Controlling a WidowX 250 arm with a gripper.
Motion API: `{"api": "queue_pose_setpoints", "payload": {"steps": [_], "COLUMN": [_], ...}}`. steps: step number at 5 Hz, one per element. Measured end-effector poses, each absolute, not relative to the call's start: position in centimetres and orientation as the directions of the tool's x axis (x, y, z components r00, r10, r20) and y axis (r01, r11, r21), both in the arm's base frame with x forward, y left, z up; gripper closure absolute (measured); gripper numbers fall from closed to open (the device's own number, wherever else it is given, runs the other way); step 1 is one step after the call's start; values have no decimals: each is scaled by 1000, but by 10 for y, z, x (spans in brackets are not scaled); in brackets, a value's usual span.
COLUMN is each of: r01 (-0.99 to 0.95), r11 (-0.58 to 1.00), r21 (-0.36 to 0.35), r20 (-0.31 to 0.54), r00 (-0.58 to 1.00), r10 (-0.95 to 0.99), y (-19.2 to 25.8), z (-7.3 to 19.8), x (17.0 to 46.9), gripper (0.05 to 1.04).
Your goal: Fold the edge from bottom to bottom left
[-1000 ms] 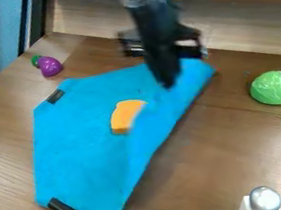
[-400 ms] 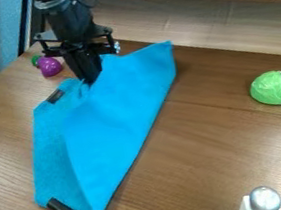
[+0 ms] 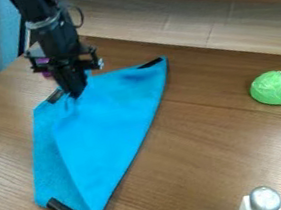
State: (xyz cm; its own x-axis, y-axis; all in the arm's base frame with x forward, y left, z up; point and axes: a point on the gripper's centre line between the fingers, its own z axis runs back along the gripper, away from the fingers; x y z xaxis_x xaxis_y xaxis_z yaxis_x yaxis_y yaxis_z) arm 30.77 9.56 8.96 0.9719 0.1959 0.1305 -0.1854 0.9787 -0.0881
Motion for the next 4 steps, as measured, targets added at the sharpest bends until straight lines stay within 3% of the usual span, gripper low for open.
{"api": "queue_pose_setpoints", "payload": {"steps": [1, 2, 4], "r01": [-205, -213, -216], "r11": [977, 977, 976], "r21": [-56, 3, 6], "r20": [106, 102, 88], "r00": [972, 972, 973], "r10": [210, 212, 214], "y": [105, 116, 119], "z": [79, 76, 74], "x": [306, 302, 297], "gripper": [1002, 840, 261]}}
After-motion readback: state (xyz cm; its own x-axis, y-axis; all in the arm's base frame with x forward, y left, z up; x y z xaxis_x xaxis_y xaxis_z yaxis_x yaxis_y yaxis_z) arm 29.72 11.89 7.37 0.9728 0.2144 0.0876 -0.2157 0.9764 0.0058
